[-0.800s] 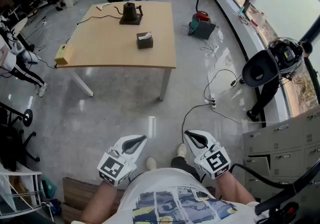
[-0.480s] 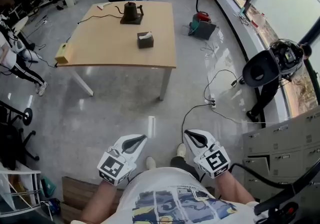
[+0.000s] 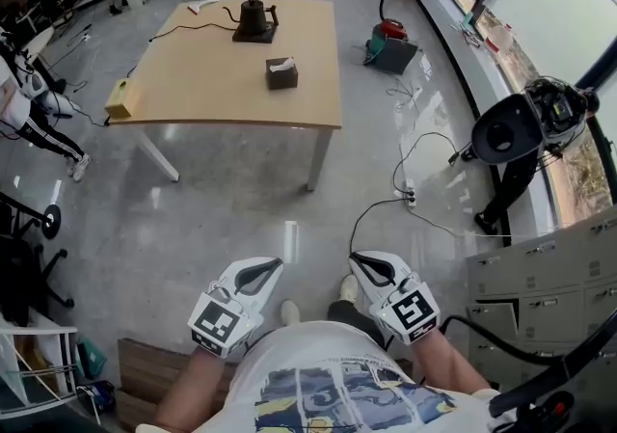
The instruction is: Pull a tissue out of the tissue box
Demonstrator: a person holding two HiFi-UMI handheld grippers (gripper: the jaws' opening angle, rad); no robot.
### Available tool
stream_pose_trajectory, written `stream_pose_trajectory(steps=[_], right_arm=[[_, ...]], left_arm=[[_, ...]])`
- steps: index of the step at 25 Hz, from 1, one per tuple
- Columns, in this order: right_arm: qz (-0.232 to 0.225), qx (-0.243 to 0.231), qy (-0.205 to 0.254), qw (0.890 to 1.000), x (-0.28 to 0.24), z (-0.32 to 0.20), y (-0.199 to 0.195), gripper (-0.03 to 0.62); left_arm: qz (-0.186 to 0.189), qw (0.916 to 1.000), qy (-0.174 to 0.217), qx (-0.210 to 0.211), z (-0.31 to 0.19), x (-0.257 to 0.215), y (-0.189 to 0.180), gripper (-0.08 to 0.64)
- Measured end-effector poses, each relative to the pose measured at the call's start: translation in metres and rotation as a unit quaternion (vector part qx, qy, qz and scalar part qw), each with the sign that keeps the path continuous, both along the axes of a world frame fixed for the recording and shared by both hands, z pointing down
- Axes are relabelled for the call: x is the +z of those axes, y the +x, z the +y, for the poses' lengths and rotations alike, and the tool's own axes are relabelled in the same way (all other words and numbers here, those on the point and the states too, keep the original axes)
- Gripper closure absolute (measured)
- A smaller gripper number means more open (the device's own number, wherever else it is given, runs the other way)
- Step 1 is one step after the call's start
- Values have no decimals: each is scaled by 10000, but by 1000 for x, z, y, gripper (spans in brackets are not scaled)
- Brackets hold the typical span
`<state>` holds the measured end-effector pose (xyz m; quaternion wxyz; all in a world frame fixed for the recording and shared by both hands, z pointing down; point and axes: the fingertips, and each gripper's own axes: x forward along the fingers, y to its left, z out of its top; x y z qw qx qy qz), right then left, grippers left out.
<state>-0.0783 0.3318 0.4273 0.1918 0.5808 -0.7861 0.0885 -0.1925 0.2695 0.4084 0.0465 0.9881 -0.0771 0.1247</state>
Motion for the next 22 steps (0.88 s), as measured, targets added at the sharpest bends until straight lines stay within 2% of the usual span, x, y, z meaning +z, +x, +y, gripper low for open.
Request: stream_pose_trajectory(steps=[10, 18, 22], right_arm=[[-44, -257, -52, 9996, 0, -22, -1, 578], [-266, -585, 28, 9979, 3, -81, 41, 577], [-313, -824, 103, 9961, 0, -120, 74, 577]], left_arm=[[-31, 9999, 76, -123, -20, 5, 11, 548], [-191, 9990, 108, -393, -65, 8, 53, 545], [-307, 9980, 92, -537, -98, 3, 90, 545]])
